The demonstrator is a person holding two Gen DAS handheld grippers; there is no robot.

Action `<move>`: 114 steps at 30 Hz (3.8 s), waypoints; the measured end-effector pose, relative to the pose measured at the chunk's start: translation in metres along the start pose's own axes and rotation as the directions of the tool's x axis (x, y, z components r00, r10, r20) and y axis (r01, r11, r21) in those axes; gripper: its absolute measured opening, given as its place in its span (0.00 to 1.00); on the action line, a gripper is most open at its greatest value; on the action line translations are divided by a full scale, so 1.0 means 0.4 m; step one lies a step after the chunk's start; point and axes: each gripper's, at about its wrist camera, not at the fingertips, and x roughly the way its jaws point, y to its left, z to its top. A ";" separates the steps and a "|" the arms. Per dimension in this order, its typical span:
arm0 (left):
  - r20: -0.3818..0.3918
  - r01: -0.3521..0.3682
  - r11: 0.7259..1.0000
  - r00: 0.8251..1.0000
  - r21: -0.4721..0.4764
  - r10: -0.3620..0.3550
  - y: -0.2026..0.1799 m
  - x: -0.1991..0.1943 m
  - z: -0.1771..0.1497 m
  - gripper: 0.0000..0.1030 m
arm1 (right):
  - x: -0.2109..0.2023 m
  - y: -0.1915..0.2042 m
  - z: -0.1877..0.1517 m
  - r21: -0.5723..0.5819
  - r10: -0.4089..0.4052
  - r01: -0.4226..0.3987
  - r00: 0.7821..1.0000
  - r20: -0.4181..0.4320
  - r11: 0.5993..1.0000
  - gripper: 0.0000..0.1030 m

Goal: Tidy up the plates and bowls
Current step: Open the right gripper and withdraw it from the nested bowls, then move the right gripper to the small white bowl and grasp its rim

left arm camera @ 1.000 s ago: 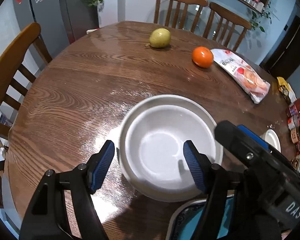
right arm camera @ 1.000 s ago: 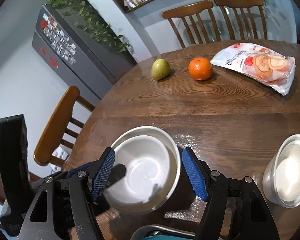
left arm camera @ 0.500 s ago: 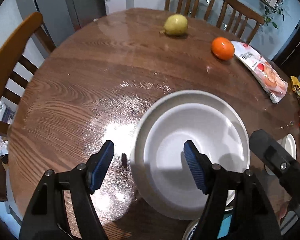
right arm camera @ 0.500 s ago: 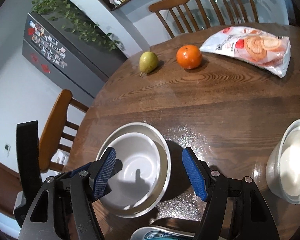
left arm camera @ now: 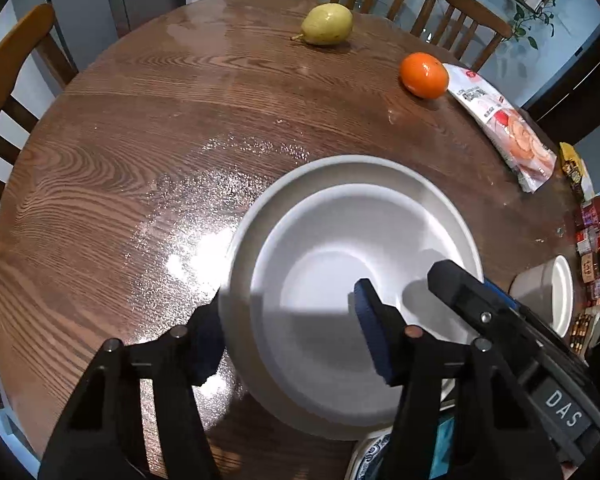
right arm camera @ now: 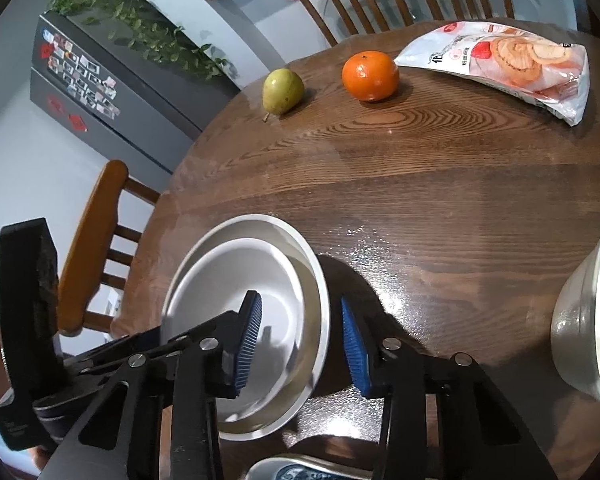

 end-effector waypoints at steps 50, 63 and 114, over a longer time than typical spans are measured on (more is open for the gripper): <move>0.166 0.229 0.972 0.958 0.048 -0.234 -0.131 -0.135 -0.068 0.71 | -0.214 -0.057 0.050 -0.101 -0.290 0.296 0.955 0.071 0.950 0.69; 0.203 0.203 0.962 0.950 0.180 -0.239 -0.365 -0.179 -0.079 0.79 | -0.316 -0.226 0.082 0.098 -0.272 0.264 0.958 0.086 0.960 0.70; -0.053 0.341 0.918 0.940 0.202 -0.337 -0.509 0.038 -0.095 0.48 | -0.197 -0.343 0.077 0.167 -0.208 0.227 0.971 -0.121 0.960 0.70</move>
